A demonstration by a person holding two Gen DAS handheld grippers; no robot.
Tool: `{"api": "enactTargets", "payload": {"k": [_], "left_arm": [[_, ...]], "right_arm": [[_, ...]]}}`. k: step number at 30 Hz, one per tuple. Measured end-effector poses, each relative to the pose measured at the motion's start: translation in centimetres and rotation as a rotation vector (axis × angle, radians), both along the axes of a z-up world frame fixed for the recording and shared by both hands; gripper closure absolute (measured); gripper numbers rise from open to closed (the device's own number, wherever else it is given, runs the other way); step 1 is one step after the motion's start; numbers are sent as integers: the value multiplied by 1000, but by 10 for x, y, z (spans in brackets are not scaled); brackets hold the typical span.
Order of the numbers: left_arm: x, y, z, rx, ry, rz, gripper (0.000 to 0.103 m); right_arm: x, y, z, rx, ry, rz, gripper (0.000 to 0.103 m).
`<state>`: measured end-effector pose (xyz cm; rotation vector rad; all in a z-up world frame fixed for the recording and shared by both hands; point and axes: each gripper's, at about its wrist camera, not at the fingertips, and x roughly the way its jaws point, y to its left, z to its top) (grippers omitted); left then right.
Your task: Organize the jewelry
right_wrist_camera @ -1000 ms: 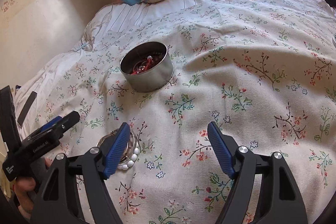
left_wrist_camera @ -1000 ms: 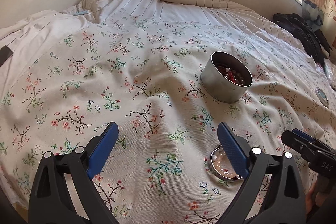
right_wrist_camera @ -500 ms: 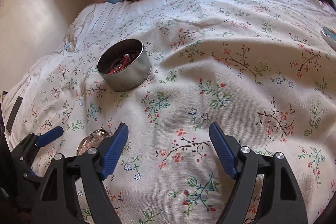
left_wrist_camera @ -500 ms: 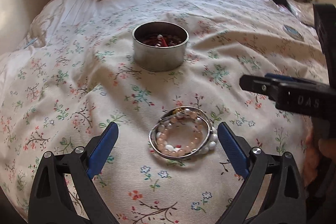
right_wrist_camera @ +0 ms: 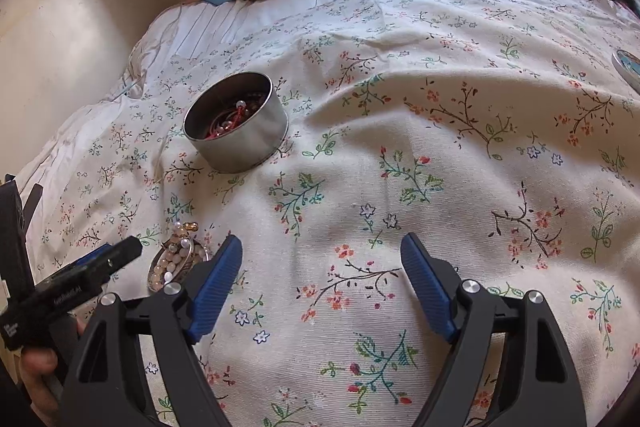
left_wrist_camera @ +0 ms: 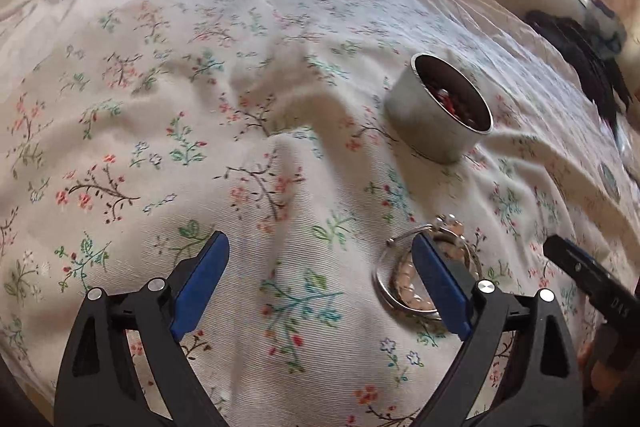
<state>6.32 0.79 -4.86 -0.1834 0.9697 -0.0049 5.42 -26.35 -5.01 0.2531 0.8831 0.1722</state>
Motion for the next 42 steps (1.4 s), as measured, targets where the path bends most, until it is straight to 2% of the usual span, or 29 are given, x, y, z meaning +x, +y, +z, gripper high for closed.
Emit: {"api": "enactTargets", "payload": {"k": [2, 3, 5, 6, 8, 10, 11, 12, 14, 15, 17, 22, 27, 31, 33, 34, 36, 38, 39, 40, 41, 42], "left_arm": [[-1, 8, 1, -36, -6, 19, 14], [-2, 5, 3, -47, -22, -3, 14], [-6, -13, 7, -40, -47, -111, 14], [-9, -30, 7, -31, -48, -202, 14], [-18, -68, 7, 100, -58, -337, 14], [-21, -93, -1, 225, -42, -392, 14], [-18, -97, -7, 260, -20, -384, 14], [-15, -94, -9, 259, -1, -364, 15], [-7, -76, -8, 177, 13, -292, 18], [-4, -64, -6, 152, 14, -237, 24], [-1, -43, -5, 51, 25, -179, 26], [0, -12, -1, 1, -5, -37, 29], [5, 28, -3, -106, 3, 101, 29], [2, 39, 0, -130, -19, 129, 29], [1, 36, 2, -117, -23, 116, 29], [1, 34, 4, -105, -30, 112, 29], [0, 31, 6, -84, -45, 103, 29], [2, 28, 6, -73, -42, 88, 29], [3, 26, 5, -68, -33, 77, 29], [4, 23, 2, -60, -18, 63, 29], [5, 21, 0, -48, -2, 52, 29], [6, 18, -2, -37, 9, 43, 29]], "right_arm": [[0, 6, 1, -17, -8, 24, 25], [0, 9, 0, -29, -4, 33, 24], [1, 11, -1, -41, 2, 40, 24], [1, 10, -2, -37, 4, 36, 24], [1, 6, -2, -23, 7, 23, 24], [1, 3, -3, -10, 10, 12, 24], [1, 2, -3, -7, 11, 9, 24], [1, 2, -3, -7, 12, 9, 24], [2, 2, -2, -9, 9, 11, 24], [1, 3, -1, -12, 6, 13, 24], [1, 5, 0, -22, 0, 18, 24], [0, 15, 2, -54, -14, 56, 24], [-1, 52, 8, -85, -71, 209, 24], [-5, 93, 8, -201, -104, 342, 24], [-2, 107, 2, -239, -87, 391, 35], [2, 113, -2, -255, -71, 406, 45], [12, 123, -10, -292, -42, 430, 50], [22, 126, -20, -332, -3, 419, 53], [27, 122, -22, -309, 19, 412, 54], [29, 116, -22, -299, 37, 384, 58], [28, 109, -23, -318, 49, 358, 69], [26, 99, -22, -321, 56, 329, 69]]}}
